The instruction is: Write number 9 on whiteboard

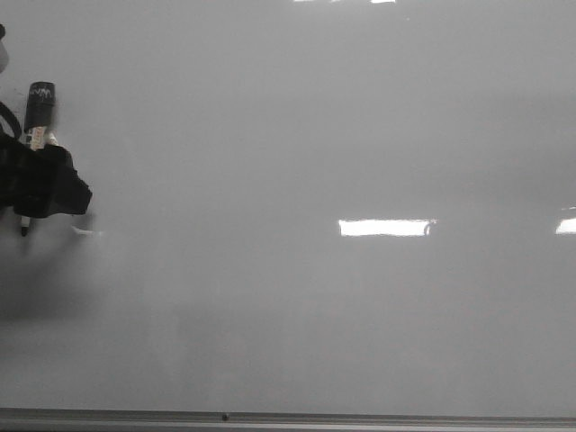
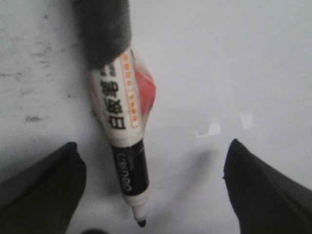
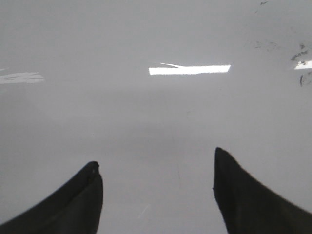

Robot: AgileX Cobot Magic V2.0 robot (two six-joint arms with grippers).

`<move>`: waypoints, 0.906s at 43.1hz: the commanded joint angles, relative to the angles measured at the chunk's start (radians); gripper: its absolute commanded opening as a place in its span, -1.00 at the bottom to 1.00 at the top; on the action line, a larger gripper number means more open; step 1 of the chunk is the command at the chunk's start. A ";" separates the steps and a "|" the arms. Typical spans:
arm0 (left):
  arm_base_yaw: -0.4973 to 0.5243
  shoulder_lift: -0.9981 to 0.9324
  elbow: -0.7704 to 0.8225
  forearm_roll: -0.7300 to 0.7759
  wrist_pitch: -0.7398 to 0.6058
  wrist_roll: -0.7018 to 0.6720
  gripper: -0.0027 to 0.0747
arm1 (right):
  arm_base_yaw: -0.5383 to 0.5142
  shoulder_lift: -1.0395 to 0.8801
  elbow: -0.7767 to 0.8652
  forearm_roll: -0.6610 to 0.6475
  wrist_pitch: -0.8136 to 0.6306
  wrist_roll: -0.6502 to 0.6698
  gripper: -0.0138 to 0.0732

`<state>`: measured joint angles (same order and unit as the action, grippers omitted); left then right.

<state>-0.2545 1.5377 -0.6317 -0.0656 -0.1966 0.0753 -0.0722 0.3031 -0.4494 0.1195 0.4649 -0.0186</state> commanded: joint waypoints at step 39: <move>-0.184 -0.132 -0.399 -0.280 0.989 0.295 -0.98 | 0.021 0.264 -0.216 0.234 0.292 -0.236 0.49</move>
<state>-0.3750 1.4444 -0.9372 -0.2118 0.6525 0.2259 -0.0648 0.4716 -0.5804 0.2495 0.7102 -0.1476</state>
